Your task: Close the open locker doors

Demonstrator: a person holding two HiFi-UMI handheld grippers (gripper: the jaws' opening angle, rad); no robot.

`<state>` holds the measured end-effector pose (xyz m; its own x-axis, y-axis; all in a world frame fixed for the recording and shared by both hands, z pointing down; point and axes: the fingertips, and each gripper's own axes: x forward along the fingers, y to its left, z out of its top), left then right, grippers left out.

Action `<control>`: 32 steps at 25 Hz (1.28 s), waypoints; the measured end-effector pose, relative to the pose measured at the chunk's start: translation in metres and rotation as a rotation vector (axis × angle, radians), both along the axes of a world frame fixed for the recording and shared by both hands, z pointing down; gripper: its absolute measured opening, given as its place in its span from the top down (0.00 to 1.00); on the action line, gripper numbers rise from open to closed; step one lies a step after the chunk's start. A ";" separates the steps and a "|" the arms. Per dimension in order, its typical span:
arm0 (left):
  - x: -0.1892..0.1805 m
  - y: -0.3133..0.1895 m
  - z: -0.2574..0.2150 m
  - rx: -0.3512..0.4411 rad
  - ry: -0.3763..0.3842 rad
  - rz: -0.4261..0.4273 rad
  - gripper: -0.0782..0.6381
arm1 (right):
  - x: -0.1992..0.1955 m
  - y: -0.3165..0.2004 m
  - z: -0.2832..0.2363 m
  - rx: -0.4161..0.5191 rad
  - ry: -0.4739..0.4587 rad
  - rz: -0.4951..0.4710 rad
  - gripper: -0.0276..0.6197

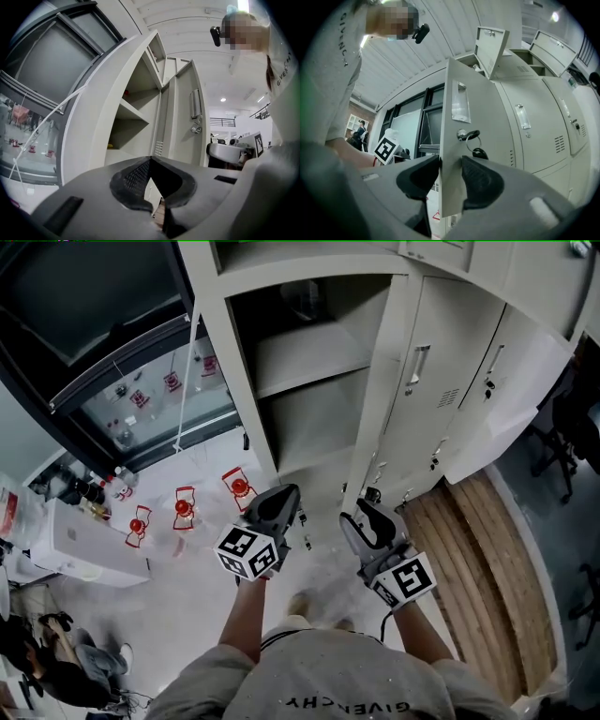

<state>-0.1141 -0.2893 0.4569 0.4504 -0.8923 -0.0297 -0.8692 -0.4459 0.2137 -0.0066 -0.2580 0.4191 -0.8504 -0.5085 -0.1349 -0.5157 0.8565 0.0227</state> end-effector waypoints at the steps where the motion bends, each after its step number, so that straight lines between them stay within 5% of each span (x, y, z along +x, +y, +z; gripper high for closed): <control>1: -0.004 0.001 0.001 -0.003 -0.001 -0.004 0.90 | -0.005 0.000 0.000 0.001 -0.002 -0.006 0.73; 19: -0.082 0.009 0.005 -0.003 0.002 -0.096 0.90 | -0.094 -0.027 0.004 -0.039 -0.021 -0.080 0.75; 32: -0.119 0.013 0.008 -0.012 -0.002 -0.141 0.90 | -0.138 -0.063 0.015 -0.090 -0.026 -0.079 0.86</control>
<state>-0.2336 -0.2759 0.4648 0.3206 -0.9470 -0.0178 -0.9235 -0.3167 0.2164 -0.1449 -0.3206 0.4343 -0.8850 -0.4514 -0.1140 -0.4463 0.8923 -0.0685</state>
